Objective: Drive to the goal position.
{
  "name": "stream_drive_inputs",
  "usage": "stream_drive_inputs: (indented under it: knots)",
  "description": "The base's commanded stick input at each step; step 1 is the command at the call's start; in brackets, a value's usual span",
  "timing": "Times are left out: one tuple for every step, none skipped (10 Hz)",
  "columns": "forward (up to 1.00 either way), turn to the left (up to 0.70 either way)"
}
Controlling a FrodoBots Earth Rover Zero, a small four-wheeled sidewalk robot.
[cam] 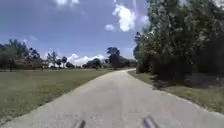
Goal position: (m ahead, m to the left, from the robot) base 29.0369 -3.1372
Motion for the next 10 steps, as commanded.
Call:
stream_drive_inputs:
  knots:
    - [0.5, 0.0]
    - [0.5, 0.0]
    - [0.5, 0.0]
    - [0.5, 0.0]
    - [0.5, 0.0]
    - [0.5, 0.0]
    - [0.5, 0.0]
    - [0.5, 0.0]
    - [0.5, 0.0]
    - [0.5, 0.0]
